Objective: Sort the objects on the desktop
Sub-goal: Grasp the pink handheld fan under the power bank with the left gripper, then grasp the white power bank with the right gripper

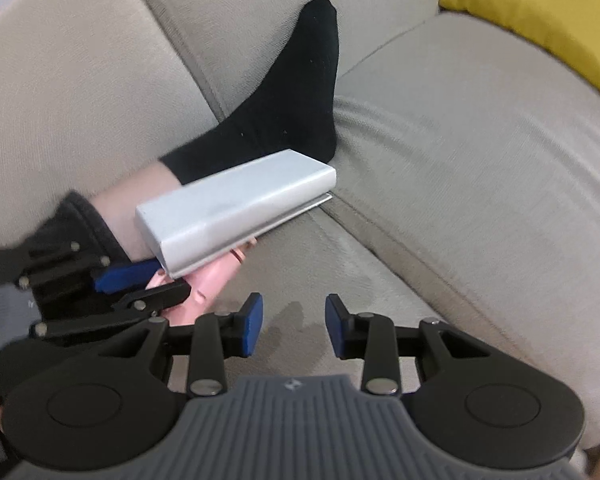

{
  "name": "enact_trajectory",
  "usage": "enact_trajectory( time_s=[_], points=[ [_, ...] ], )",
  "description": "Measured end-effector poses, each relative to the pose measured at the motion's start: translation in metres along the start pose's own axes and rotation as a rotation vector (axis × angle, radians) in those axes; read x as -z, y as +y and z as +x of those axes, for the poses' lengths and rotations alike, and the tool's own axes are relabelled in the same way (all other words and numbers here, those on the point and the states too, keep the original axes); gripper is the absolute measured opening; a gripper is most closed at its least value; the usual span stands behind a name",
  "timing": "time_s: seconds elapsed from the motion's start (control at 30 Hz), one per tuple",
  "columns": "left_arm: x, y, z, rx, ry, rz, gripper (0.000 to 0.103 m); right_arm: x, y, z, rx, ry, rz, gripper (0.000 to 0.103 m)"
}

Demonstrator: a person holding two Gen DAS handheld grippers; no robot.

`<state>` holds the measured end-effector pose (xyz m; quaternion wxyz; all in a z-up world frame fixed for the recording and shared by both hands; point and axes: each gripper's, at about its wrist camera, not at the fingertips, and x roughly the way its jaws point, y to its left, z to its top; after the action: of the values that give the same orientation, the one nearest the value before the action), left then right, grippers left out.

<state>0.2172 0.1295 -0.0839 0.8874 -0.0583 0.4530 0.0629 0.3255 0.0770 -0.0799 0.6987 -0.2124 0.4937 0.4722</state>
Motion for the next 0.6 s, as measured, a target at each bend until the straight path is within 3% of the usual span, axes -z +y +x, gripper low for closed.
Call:
enact_trajectory(
  time_s=[0.3,0.6],
  points=[
    [-0.009,0.001,0.013,-0.026,0.045,-0.004,0.012,-0.028,-0.012,0.018,-0.134,0.028,0.176,0.038],
    [-0.021,-0.002,0.018,-0.046,0.126,0.058,0.012,-0.04,-0.023,0.043,-0.19,0.083,0.308,0.042]
  ],
)
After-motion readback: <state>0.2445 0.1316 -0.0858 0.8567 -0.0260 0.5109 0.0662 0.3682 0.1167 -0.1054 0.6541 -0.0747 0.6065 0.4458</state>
